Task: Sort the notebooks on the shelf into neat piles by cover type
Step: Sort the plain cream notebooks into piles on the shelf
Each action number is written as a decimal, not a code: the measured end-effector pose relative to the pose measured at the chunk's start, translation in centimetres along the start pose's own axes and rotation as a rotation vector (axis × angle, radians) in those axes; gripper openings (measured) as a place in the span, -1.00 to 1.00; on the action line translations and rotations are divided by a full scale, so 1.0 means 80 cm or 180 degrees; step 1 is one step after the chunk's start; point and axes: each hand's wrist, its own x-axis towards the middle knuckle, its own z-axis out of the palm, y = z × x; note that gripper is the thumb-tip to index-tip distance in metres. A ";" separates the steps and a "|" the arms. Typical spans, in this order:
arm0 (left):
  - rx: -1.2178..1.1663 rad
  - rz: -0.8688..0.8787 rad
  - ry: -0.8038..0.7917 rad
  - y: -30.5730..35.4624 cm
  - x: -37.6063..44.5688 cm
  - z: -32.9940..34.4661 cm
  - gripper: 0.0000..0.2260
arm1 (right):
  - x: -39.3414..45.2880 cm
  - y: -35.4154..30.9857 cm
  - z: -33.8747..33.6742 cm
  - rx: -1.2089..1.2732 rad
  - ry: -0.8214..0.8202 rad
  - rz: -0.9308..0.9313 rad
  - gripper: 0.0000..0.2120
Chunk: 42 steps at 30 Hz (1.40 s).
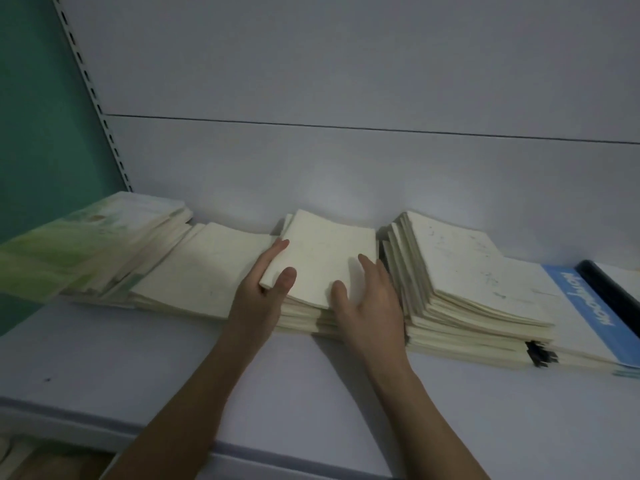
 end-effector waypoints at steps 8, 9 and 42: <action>-0.0131 -0.0294 0.0023 -0.001 -0.001 0.004 -0.50 | 0.004 -0.001 0.005 -0.0065 0.0391 0.0066 -0.48; -0.0126 -0.0337 0.0044 0.002 -0.002 0.005 -0.51 | 0.003 -0.002 0.004 -0.0039 0.0441 0.0031 -0.49; 0.3738 0.0434 -0.0710 -0.013 0.086 -0.307 -0.59 | -0.055 -0.189 0.158 -0.2330 -0.1497 -0.1220 -0.52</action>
